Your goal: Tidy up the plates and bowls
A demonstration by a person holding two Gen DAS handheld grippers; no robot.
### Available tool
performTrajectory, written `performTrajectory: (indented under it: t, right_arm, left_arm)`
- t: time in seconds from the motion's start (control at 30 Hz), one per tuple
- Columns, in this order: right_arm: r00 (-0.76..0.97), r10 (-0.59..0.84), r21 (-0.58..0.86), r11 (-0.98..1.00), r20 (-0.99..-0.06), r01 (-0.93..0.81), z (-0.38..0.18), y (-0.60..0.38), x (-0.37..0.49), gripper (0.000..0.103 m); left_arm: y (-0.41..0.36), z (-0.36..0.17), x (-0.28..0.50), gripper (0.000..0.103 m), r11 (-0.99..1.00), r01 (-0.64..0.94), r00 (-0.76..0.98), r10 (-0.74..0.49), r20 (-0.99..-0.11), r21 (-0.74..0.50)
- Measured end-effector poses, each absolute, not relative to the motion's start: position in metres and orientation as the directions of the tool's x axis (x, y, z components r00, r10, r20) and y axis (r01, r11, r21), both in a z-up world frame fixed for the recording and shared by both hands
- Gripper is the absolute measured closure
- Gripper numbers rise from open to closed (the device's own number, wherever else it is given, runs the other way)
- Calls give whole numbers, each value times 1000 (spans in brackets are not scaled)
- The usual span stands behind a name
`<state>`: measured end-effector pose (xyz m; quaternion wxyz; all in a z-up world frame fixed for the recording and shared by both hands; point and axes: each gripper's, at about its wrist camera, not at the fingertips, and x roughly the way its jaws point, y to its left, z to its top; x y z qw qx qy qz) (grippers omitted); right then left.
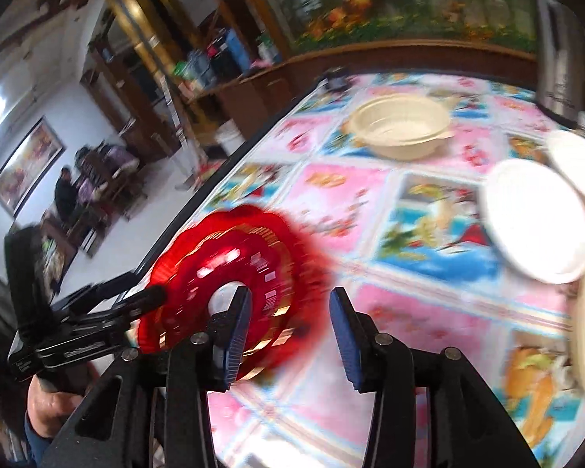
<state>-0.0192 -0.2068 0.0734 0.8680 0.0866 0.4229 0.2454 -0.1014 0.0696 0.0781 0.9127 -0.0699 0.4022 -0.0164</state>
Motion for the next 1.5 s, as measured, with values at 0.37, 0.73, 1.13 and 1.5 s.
performTrajectory:
  t: [0.37,0.73,1.13,1.5]
  right_arm:
    - [541,284,294,953,-792,-70,48,-314,68,51]
    - [339,477,387,872,-811,-300,44,-267,8,50]
    - [596,429,361,902,-679,-238,88,-323,-80,52]
    - [552,461,498,862,-695,-93,41,-356,-69,76]
  left_arm:
    - [19,91,-112,18,987,119,682,-157,-715,-104]
    - [0,89,-111,18,977,173,656,-211,-725,-128]
    - [-34,100,-94,26,941,274,619,-329,-713,-197]
    - [-111,73,-32,62,930,351,493,-285,-822,-112]
